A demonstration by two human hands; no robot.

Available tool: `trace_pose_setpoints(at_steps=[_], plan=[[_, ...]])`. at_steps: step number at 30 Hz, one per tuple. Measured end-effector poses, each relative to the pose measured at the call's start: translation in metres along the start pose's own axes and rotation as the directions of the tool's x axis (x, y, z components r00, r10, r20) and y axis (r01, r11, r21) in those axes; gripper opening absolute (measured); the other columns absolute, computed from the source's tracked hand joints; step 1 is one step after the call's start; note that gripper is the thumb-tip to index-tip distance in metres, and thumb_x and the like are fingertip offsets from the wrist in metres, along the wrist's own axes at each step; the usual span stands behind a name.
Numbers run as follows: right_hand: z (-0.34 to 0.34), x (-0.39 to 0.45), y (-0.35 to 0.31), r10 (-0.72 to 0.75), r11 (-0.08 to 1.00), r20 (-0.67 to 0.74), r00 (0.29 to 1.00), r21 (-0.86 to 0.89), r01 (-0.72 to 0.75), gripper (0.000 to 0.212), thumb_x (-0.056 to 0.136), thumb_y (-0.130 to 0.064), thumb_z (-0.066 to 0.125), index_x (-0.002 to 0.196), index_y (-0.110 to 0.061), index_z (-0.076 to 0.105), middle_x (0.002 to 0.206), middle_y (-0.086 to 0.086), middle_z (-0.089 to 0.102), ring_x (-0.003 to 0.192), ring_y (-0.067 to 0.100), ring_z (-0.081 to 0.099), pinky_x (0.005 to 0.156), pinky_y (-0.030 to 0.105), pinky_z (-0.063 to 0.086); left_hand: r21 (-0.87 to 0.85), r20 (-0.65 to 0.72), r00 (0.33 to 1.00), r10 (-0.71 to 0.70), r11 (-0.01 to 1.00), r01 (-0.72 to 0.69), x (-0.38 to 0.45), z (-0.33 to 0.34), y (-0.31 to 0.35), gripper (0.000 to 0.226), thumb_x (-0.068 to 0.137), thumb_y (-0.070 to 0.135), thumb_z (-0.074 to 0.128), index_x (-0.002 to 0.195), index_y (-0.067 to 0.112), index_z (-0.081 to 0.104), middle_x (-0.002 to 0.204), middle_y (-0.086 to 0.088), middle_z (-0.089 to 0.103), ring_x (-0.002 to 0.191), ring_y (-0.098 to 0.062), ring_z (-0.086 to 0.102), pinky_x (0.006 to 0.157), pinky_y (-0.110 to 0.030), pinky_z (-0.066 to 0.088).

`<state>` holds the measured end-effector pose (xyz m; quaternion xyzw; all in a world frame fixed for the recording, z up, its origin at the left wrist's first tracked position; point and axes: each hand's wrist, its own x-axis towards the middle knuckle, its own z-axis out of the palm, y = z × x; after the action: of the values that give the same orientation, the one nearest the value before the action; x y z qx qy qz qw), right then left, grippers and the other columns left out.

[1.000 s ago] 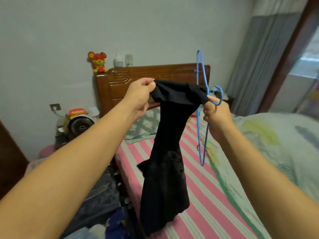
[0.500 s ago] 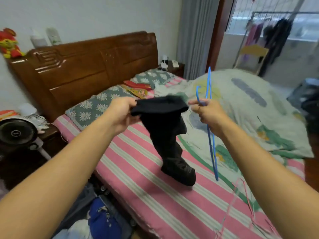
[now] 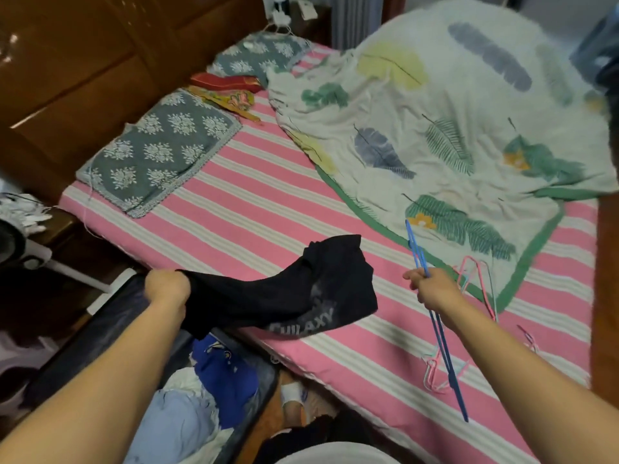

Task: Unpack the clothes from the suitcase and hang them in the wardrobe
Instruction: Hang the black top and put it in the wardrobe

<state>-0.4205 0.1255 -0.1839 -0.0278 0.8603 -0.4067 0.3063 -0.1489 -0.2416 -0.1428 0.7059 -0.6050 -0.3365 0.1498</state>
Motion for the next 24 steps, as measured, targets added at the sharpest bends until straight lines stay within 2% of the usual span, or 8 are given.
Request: trace_pose_setpoints(at_steps=[3, 7, 11, 15, 17, 20, 22, 24], plan=[[0.013, 0.006, 0.01, -0.007, 1.0, -0.045, 0.999, -0.007, 0.006, 0.025, 0.102, -0.017, 0.047, 0.098, -0.022, 0.071, 0.093, 0.008, 0.065, 0.063, 0.018, 0.049, 0.068, 0.032, 0.04, -0.077, -0.229, 0.972, 0.041, 0.995, -0.06, 0.013, 0.01, -0.012, 0.022, 0.1, 0.003, 0.04, 0.113, 0.002, 0.058, 0.134, -0.025, 0.054, 0.122, -0.042, 0.052, 0.101, -0.044, 0.041], [0.037, 0.02, 0.006, 0.001, 0.991, -0.036, 0.999, -0.135, -0.006, 0.029, 0.104, -0.014, 0.044, 0.116, -0.012, 0.07, 0.105, 0.01, 0.066, 0.081, 0.024, 0.056, 0.073, 0.029, 0.04, 0.393, -0.05, 0.999, 0.004, 0.919, 0.016, 0.044, 0.052, -0.034, 0.062, 0.089, 0.014, 0.06, 0.145, 0.007, 0.036, 0.154, -0.022, 0.025, 0.136, -0.044, 0.032, 0.116, -0.051, 0.027], [0.075, 0.043, 0.005, 0.054, 0.977, -0.01, 0.998, -0.207, -0.055, 0.028, 0.102, -0.01, 0.046, 0.116, -0.015, 0.069, 0.109, 0.009, 0.066, 0.069, 0.016, 0.051, 0.07, 0.026, 0.04, 0.48, 0.293, 0.951, 0.099, 0.845, -0.235, 0.063, 0.13, -0.041, 0.056, 0.088, 0.019, 0.061, 0.14, 0.01, 0.045, 0.142, -0.024, 0.042, 0.127, -0.045, 0.043, 0.105, -0.052, 0.039], [0.101, 0.052, 0.011, 0.112, 0.975, -0.097, 0.989, -0.18, -0.128, 0.027, 0.098, -0.008, 0.054, 0.1, -0.029, 0.069, 0.093, 0.006, 0.068, 0.048, 0.006, 0.047, 0.048, 0.022, 0.039, 0.37, 0.649, 0.761, -0.009, 0.878, -0.305, 0.071, 0.227, -0.063, 0.047, 0.098, 0.023, 0.055, 0.138, -0.001, 0.045, 0.136, -0.028, 0.051, 0.121, -0.046, 0.053, 0.099, -0.049, 0.045], [0.112, 0.048, 0.016, 0.159, 0.972, -0.075, 0.984, -0.163, -0.169, 0.027, 0.098, -0.006, 0.054, 0.097, -0.029, 0.068, 0.088, 0.006, 0.067, 0.04, 0.004, 0.043, 0.047, 0.022, 0.038, 0.409, 0.657, 0.753, -0.05, 0.862, -0.3, 0.07, 0.267, -0.071, 0.057, 0.1, 0.035, 0.052, 0.143, 0.0, 0.038, 0.142, -0.027, 0.045, 0.125, -0.046, 0.049, 0.101, -0.052, 0.044], [0.125, 0.042, 0.027, 0.192, 0.961, -0.071, 0.979, -0.187, -0.203, 0.024, 0.097, -0.004, 0.053, 0.099, -0.021, 0.07, 0.093, 0.006, 0.068, 0.055, 0.005, 0.049, 0.058, 0.022, 0.04, 0.511, 0.597, 0.8, -0.066, 0.8, -0.315, 0.067, 0.305, -0.081, 0.072, 0.097, 0.048, 0.053, 0.149, 0.005, 0.028, 0.149, -0.024, 0.032, 0.131, -0.046, 0.04, 0.1, -0.057, 0.042], [0.13, 0.039, 0.033, 0.208, 0.958, -0.083, 0.974, -0.182, -0.221, 0.023, 0.098, -0.007, 0.051, 0.104, -0.016, 0.072, 0.096, 0.003, 0.068, 0.063, 0.005, 0.052, 0.063, 0.02, 0.04, 0.573, 0.634, 0.762, -0.132, 0.741, -0.349, 0.072, 0.315, -0.09, 0.079, 0.094, 0.045, 0.059, 0.151, 0.006, 0.02, 0.152, -0.024, 0.026, 0.133, -0.047, 0.036, 0.102, -0.058, 0.04], [0.134, 0.036, 0.038, 0.222, 0.955, -0.089, 0.971, -0.183, -0.235, 0.023, 0.1, -0.009, 0.05, 0.104, -0.017, 0.072, 0.098, 0.003, 0.069, 0.065, 0.011, 0.053, 0.065, 0.022, 0.041, 0.617, 0.673, 0.717, -0.179, 0.67, -0.412, 0.082, 0.312, -0.099, 0.078, 0.092, 0.029, 0.062, 0.152, 0.004, 0.019, 0.147, -0.026, 0.035, 0.129, -0.047, 0.043, 0.101, -0.056, 0.042]])
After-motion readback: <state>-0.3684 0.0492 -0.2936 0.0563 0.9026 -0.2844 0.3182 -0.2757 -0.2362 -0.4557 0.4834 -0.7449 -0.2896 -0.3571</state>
